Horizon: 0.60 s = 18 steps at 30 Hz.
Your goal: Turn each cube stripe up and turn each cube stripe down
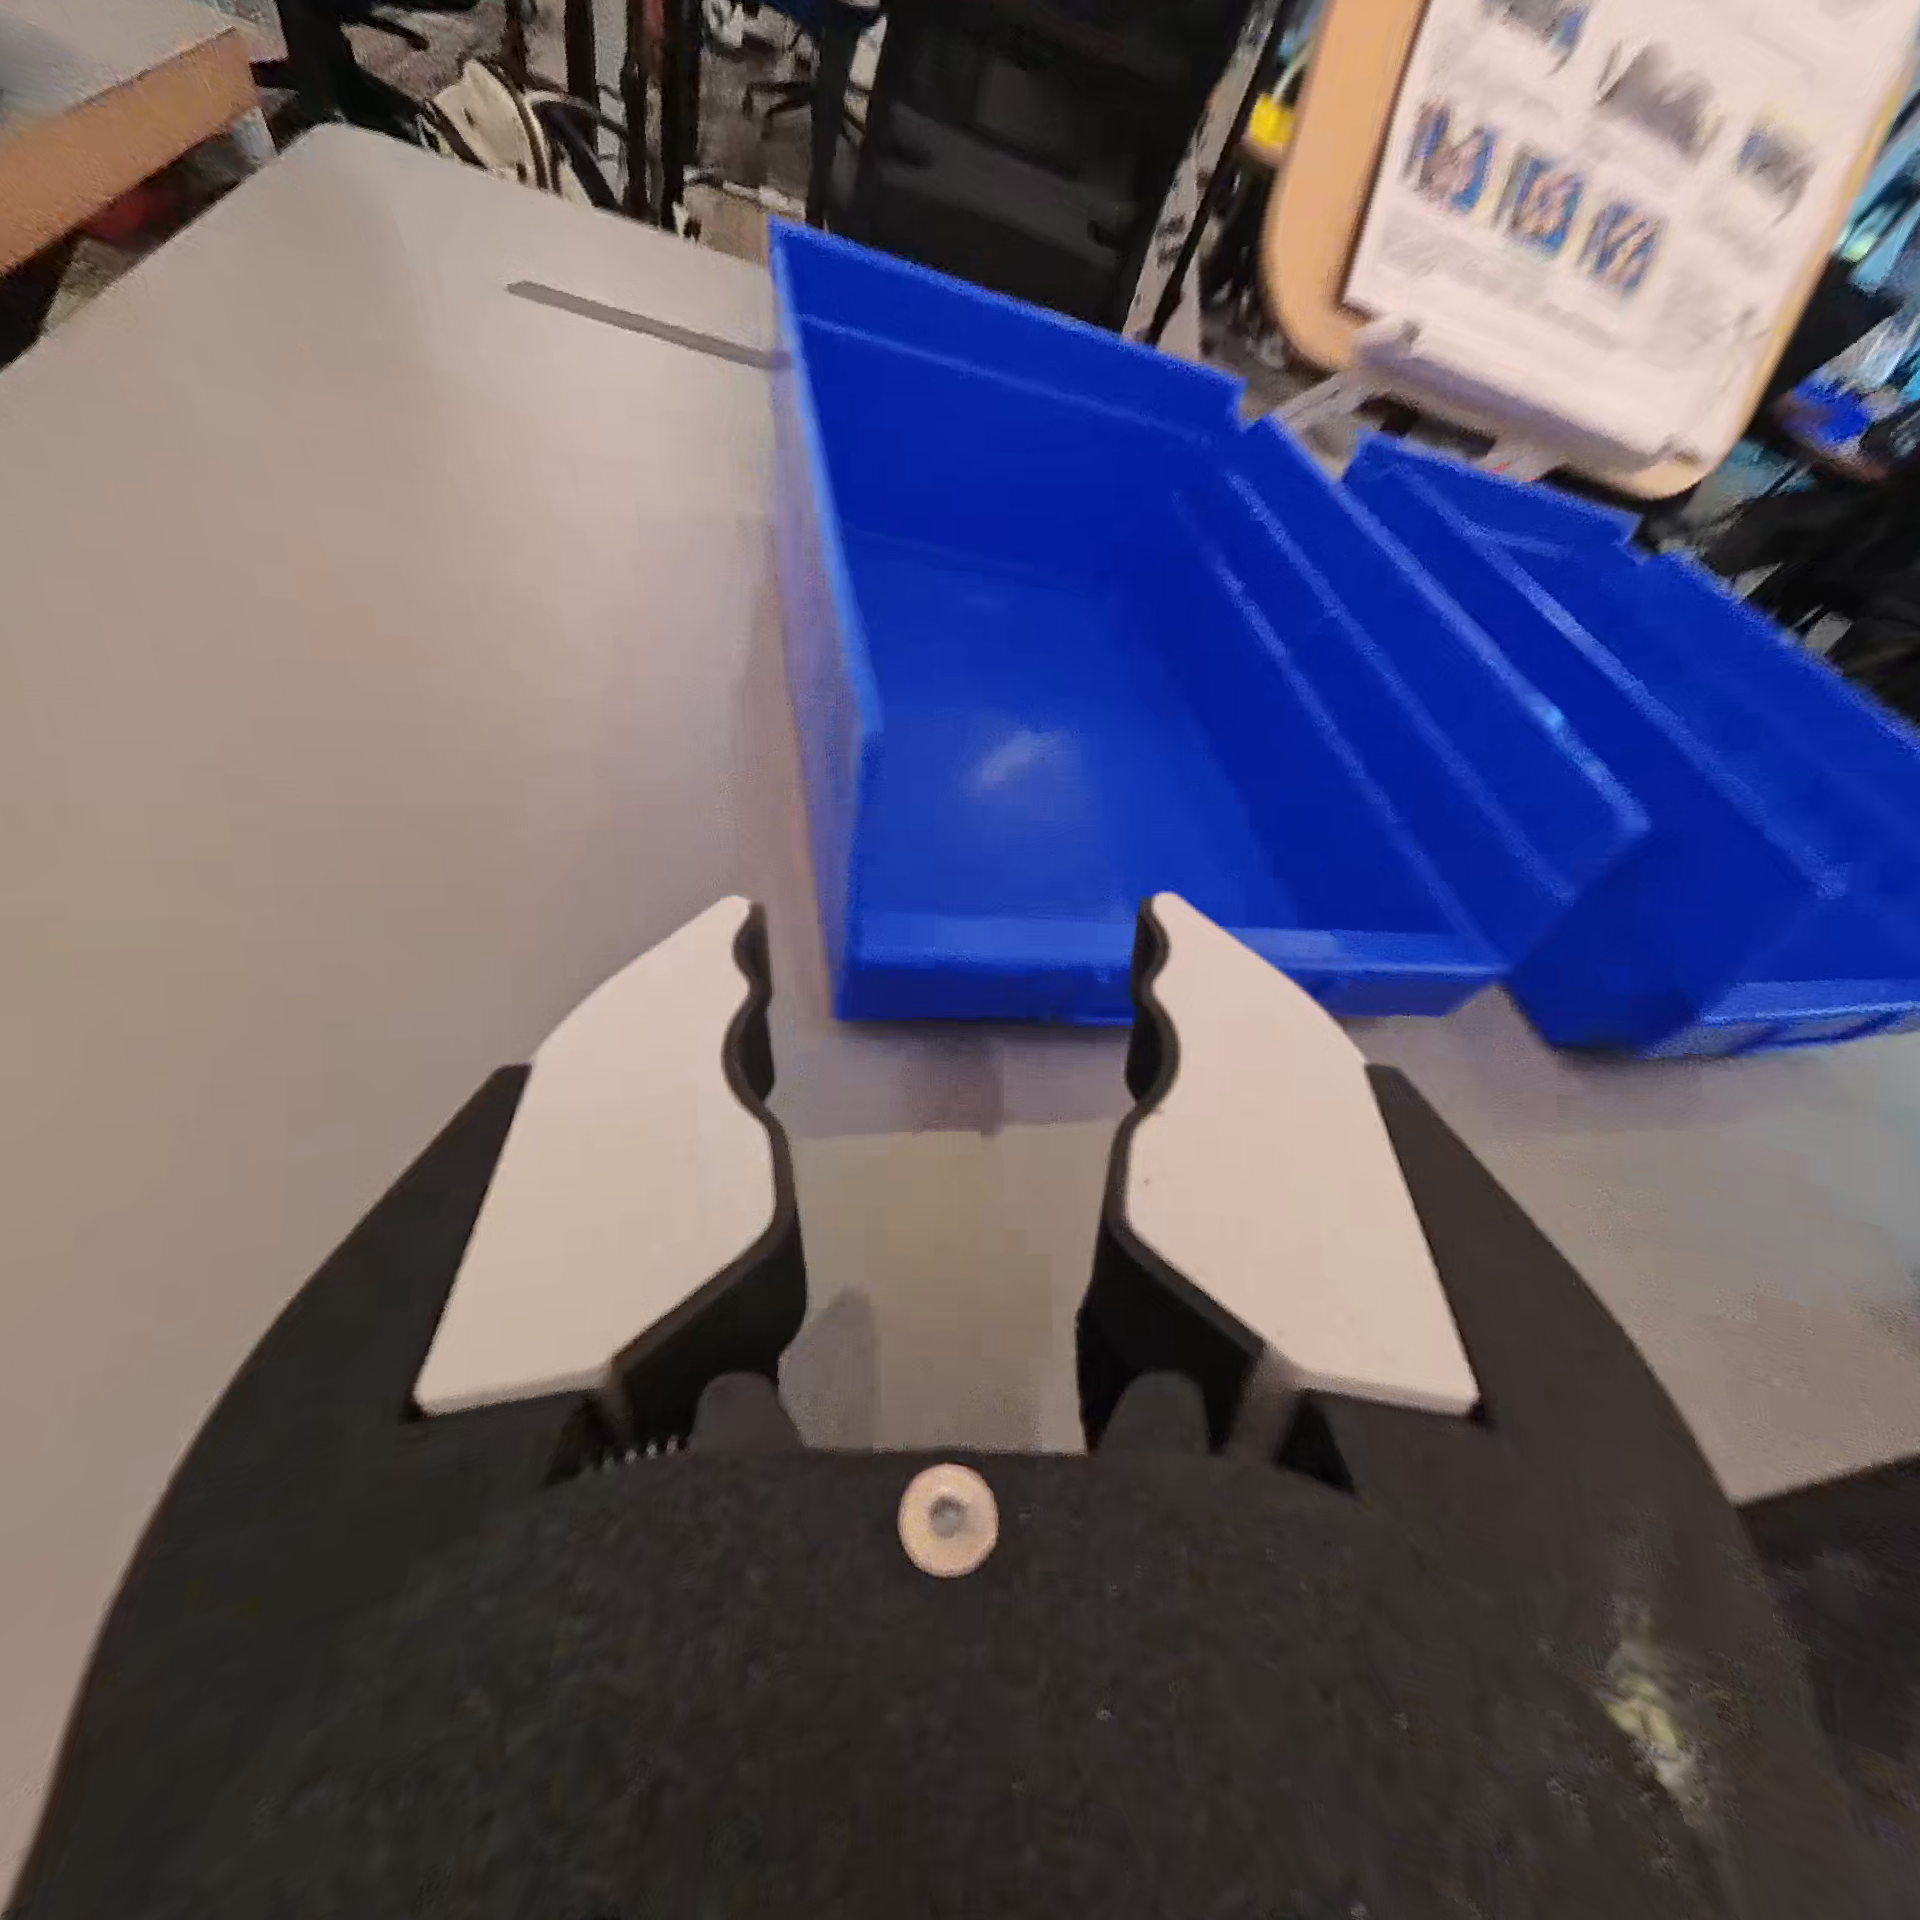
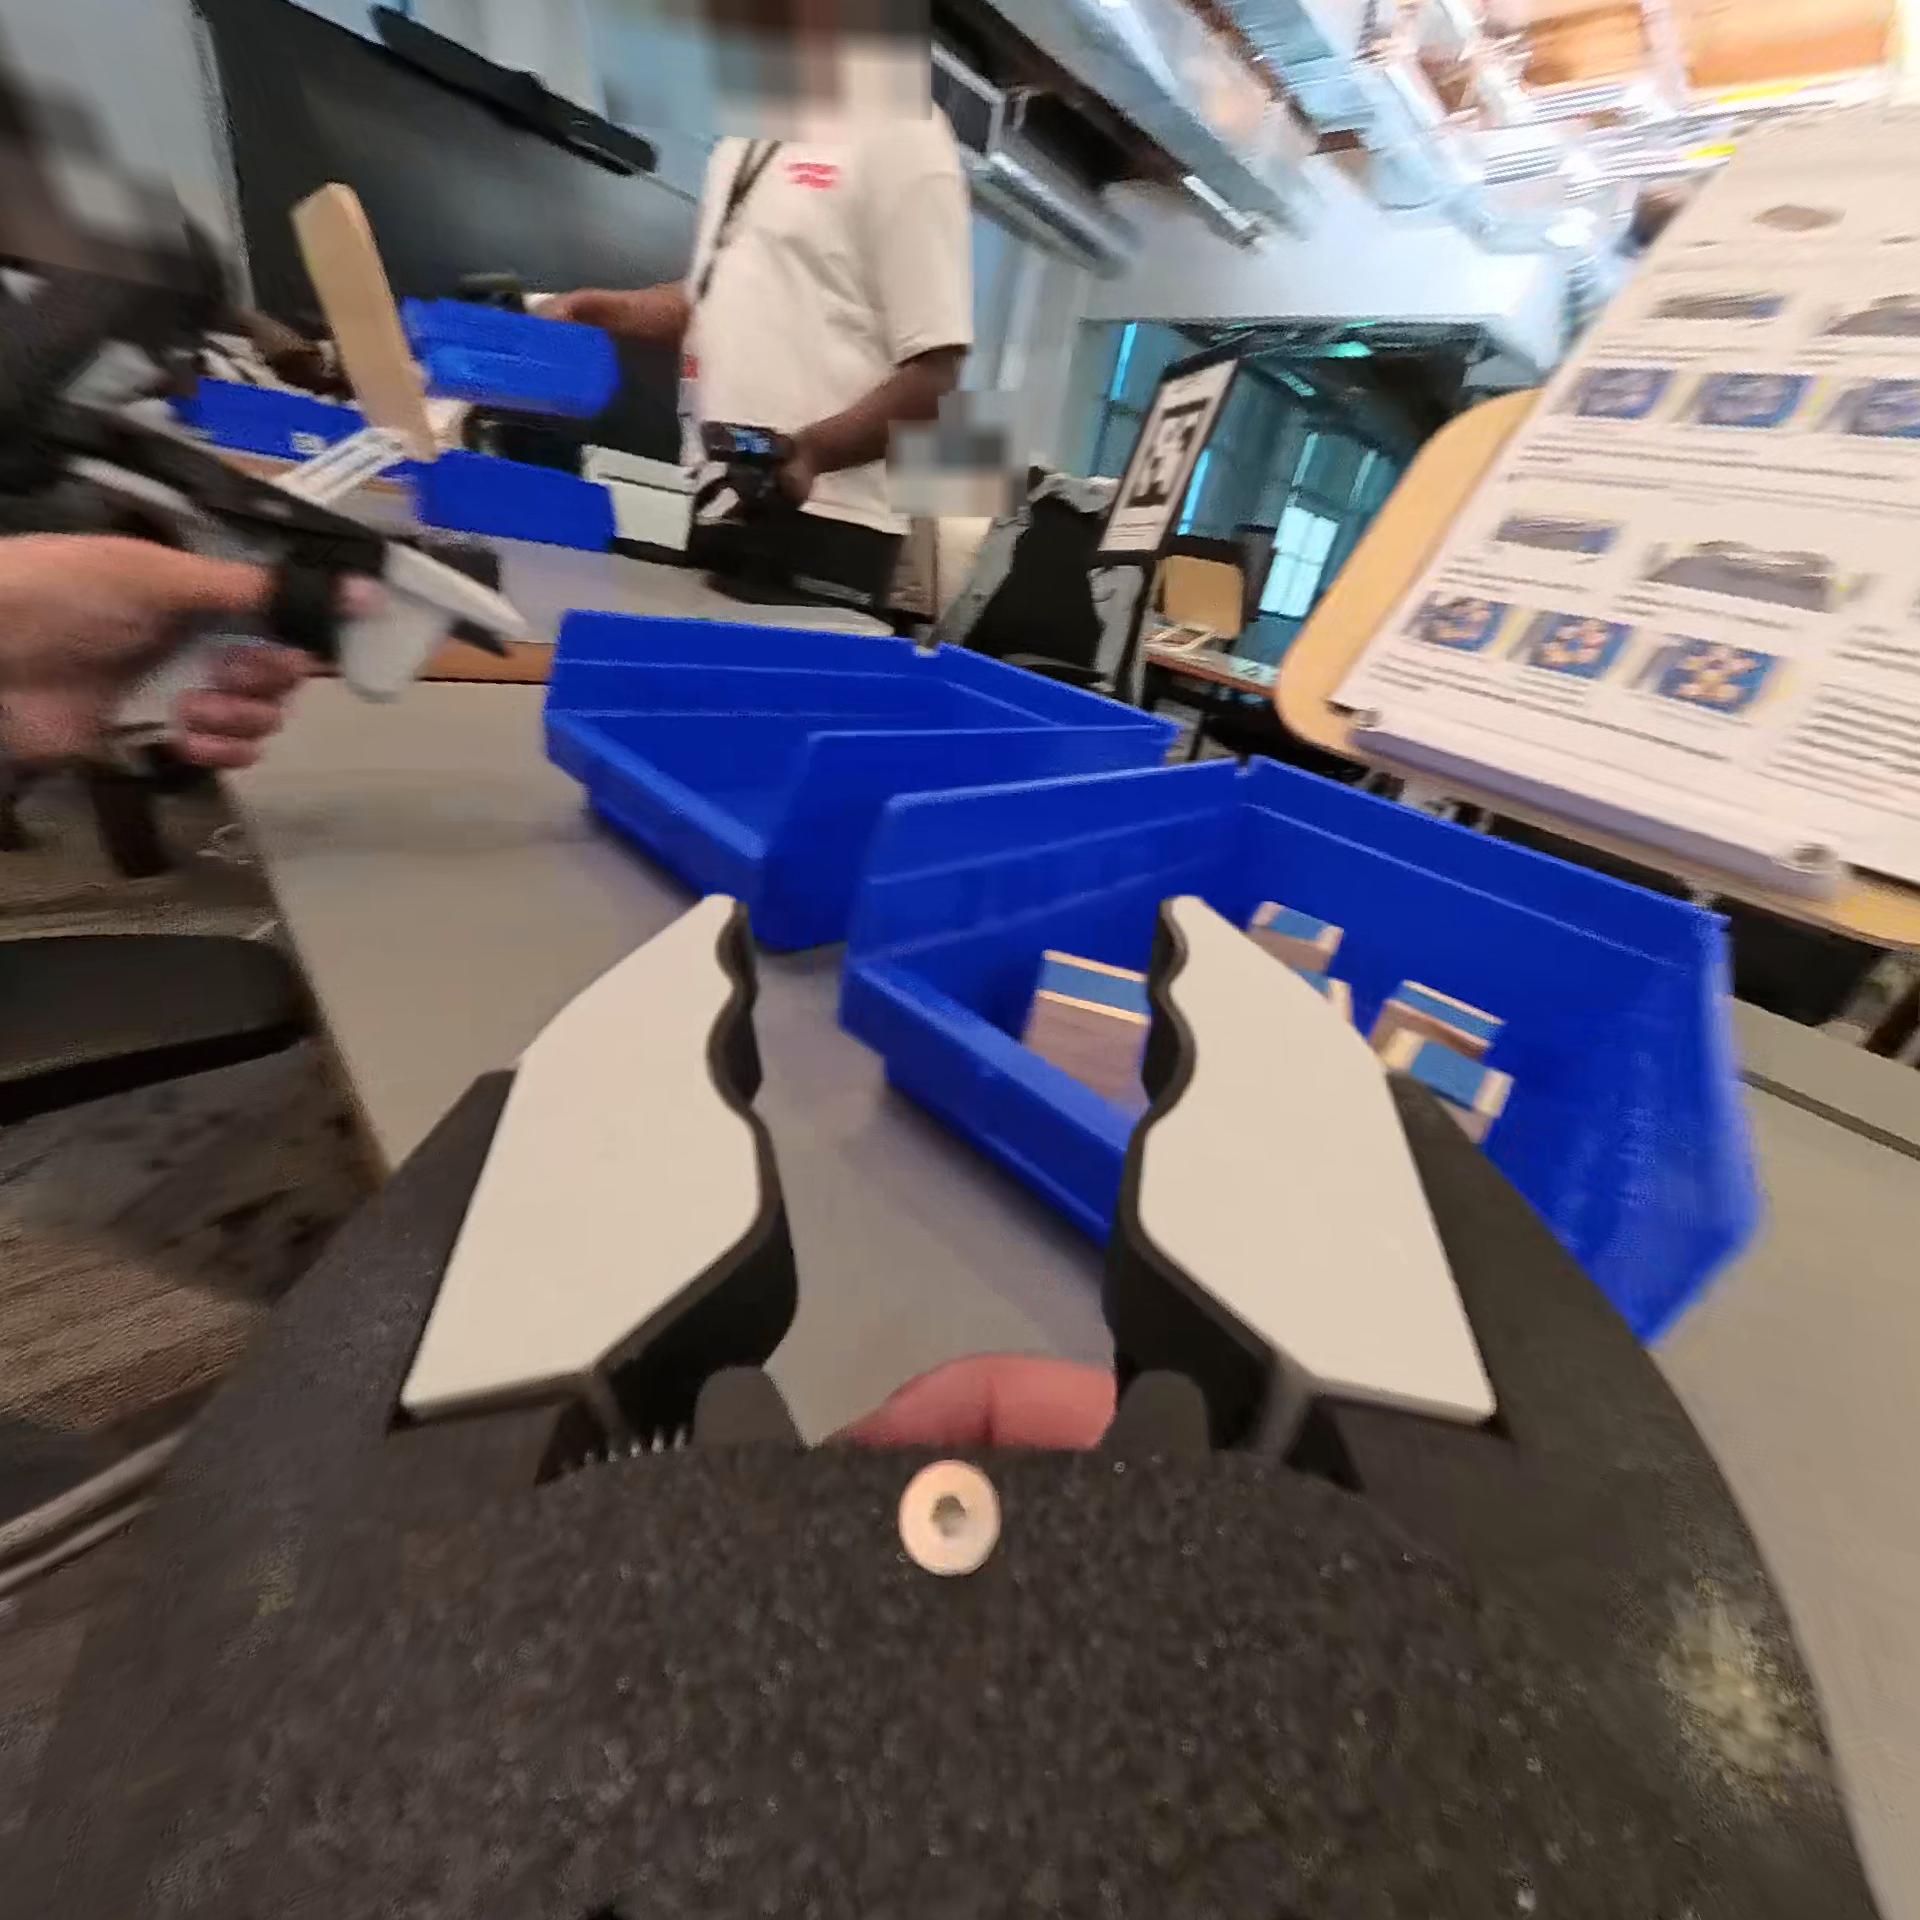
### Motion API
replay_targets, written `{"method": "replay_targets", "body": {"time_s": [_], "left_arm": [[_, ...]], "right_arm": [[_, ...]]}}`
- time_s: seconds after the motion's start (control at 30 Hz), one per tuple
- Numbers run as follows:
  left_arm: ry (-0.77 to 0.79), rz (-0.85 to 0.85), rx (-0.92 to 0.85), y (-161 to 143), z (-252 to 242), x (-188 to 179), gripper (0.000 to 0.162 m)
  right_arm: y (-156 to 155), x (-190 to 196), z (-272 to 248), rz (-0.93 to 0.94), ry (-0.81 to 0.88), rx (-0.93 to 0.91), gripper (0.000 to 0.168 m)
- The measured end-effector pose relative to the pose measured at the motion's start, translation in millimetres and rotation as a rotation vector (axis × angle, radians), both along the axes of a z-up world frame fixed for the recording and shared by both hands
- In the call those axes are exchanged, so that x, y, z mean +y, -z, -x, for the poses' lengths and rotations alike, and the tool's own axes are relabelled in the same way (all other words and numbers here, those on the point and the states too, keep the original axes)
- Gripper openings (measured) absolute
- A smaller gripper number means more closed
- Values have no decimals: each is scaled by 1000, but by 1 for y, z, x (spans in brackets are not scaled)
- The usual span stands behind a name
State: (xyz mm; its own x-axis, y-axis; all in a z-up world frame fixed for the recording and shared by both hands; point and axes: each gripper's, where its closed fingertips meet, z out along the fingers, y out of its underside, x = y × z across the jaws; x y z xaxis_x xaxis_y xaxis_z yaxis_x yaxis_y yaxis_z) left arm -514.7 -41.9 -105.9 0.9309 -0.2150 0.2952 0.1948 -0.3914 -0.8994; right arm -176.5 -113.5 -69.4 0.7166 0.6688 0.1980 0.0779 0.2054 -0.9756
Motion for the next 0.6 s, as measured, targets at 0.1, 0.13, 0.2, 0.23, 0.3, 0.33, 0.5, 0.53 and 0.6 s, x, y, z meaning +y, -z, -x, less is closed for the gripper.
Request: {"method": "replay_targets", "body": {"time_s": [0.1, 0.13, 0.2, 0.23, 0.3, 0.33, 0.5, 0.53, 0.6], "left_arm": [[-8, 42, 72, 17, 9, 39, 63], [-15, 43, 80, 19, 10, 51, 61], [9, 54, 49, 22, 3, 66, 37], [17, 82, -5, 23, -1, 67, 17], [-30, 97, 2, 25, 0, 61, 12], [-49, 101, 37, 25, -1, 53, 11], [-149, 78, 82, 24, -5, -12, 10], [-162, 65, 68, 24, -7, -28, 11], [-183, 40, 59, 24, -13, -59, 13]], "right_arm": [[4, -11, 21, 34, -52, -24, 70], [5, -13, 24, 53, -56, -23, 66], [10, -17, 27, 123, -87, -18, 46], [13, -19, 29, 169, -104, -15, 37], [17, -24, 36, 255, -165, -17, 10], [18, -24, 39, 292, -175, -18, 1], [21, -11, 70, 436, -152, -37, 7], [23, -9, 82, 476, -153, -34, 13], [28, -4, 106, 541, -142, -33, 28]]}}
